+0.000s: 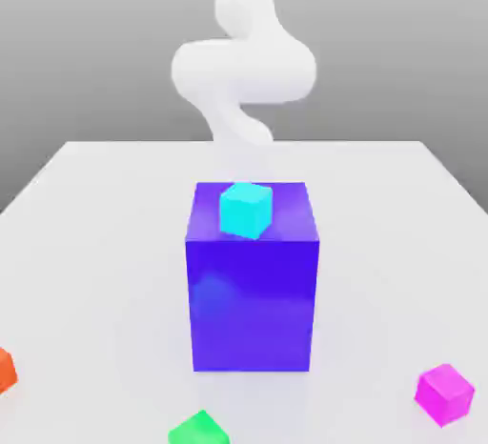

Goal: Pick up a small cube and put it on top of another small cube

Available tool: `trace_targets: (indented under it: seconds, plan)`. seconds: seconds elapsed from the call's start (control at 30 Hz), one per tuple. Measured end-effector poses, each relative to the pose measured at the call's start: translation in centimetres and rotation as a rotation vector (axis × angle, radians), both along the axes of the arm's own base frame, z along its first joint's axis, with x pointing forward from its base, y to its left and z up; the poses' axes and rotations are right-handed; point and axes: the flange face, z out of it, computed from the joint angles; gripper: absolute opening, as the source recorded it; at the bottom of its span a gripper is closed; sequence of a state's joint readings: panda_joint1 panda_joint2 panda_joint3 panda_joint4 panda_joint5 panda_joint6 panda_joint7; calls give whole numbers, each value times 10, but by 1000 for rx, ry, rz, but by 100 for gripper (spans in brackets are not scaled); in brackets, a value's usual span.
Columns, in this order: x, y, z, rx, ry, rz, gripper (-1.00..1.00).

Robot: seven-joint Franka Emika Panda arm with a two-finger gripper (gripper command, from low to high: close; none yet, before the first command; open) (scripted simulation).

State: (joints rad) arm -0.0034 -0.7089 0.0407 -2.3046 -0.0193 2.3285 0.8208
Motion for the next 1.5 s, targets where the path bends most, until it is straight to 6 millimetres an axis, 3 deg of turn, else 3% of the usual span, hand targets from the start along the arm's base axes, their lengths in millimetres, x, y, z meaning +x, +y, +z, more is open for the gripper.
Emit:
trace_targets:
  seconds: [0.23,0.37,0.5,0.73,0.93,1.1,1.13,1.33,1.4,1.5]
  plan:
    - [74,57,-107,-80,184,58,0]
    - [100,90,-175,-115,284,104,0]
    - [113,124,-246,-140,383,158,0]
    - [103,186,-370,-160,551,279,0]
    - [69,230,-468,-142,697,378,0]
    - [60,239,-539,-135,725,397,0]
    - [59,239,-548,-135,725,398,-100]
    - [59,239,-552,-135,725,399,-100]
    - [60,240,-537,-134,724,398,-100]
    - [59,240,-499,-135,725,398,-100]
